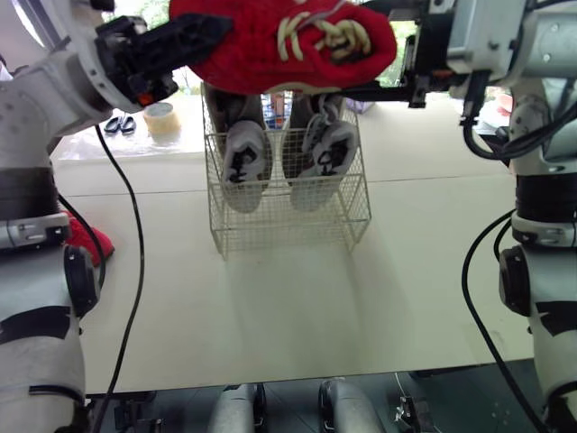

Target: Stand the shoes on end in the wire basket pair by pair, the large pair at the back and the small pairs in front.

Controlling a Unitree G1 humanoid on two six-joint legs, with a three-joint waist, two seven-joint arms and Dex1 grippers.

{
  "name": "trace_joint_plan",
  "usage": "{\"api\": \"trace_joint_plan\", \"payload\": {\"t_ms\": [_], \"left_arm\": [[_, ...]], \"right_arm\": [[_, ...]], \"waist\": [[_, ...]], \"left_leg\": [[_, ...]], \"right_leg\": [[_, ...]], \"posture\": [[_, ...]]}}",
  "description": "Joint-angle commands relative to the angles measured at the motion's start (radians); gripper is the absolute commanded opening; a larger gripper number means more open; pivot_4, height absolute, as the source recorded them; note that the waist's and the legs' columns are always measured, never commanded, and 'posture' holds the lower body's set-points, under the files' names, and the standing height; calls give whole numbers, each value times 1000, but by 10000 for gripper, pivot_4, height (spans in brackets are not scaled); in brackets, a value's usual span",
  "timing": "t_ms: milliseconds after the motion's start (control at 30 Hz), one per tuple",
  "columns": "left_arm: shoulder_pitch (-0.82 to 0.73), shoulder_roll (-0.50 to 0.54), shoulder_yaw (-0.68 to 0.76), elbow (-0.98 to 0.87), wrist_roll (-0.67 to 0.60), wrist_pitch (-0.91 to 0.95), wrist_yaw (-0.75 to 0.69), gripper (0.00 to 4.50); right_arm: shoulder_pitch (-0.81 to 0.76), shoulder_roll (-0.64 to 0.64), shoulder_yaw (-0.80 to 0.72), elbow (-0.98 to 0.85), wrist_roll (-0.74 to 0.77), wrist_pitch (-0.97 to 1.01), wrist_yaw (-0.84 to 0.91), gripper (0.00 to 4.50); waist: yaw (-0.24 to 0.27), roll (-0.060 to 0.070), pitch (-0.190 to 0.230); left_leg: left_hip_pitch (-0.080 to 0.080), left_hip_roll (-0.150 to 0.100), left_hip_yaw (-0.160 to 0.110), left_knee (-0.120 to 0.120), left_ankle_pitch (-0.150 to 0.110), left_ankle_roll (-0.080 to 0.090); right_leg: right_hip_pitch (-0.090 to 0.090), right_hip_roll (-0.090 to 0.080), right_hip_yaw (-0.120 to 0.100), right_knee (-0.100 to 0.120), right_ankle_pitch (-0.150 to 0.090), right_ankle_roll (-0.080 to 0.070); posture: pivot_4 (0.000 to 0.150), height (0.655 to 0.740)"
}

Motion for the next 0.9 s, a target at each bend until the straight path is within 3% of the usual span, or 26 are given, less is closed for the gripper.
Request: {"api": "trace_joint_plan", "payload": {"t_ms": [33,100,167,333,367,500,633,767,900], "left_arm": [[-3,2,44,-17,-2,26,-11,7694],[16,-13,90,-23,-34,54,28,2376],[94,-52,178,-89,-95,60,115,2376],[334,-259,381,-362,-284,-24,454,2408],[373,-311,402,-421,-327,-54,529,2408],[462,-525,400,-619,-450,-205,780,2408],[493,-668,325,-690,-451,-307,875,2408],[527,-732,240,-695,-410,-361,868,2408],[563,-714,199,-674,-392,-374,839,2408]], "right_arm": [[-12,0,-19,-58,11,-6,-2,19810],[3,-3,-23,-74,12,15,-12,19810],[52,3,-63,-116,50,124,-88,19810],[260,60,-301,-256,314,528,-393,43236],[299,85,-367,-280,399,601,-465,44203],[408,222,-558,-338,828,820,-731,44203],[405,358,-565,-362,1121,875,-927,44203],[386,482,-479,-406,1221,853,-1061,44203],[366,542,-414,-448,1217,812,-1122,44203]], "waist": [[0,0,0],[0,0,0],[0,0,0],[8,-5,1],[13,-5,0],[28,-6,1],[25,-5,0],[25,-5,0],[24,-5,0]], "left_leg": [[0,0,0,0,0,0],[0,0,1,0,0,0],[0,0,1,0,0,0],[1,2,-6,3,0,0],[0,1,-6,4,0,0],[0,1,-9,9,0,1],[2,0,-9,12,-4,7],[3,-1,-9,13,-5,9],[2,-1,-9,13,-5,9]], "right_leg": [[-1,0,0,1,0,0],[-2,0,1,2,0,0],[-2,0,2,3,0,0],[0,-4,1,10,-1,0],[0,-4,1,10,-1,0],[3,-5,0,9,0,0],[6,-4,-1,10,0,0],[7,-3,-1,10,0,0],[7,-1,-1,10,0,0]], "posture": [[1500,7351],[1500,7351],[1500,7351],[1500,7351],[1500,7351],[1500,7351],[1500,7351],[1500,7351],[1500,7351]]}}
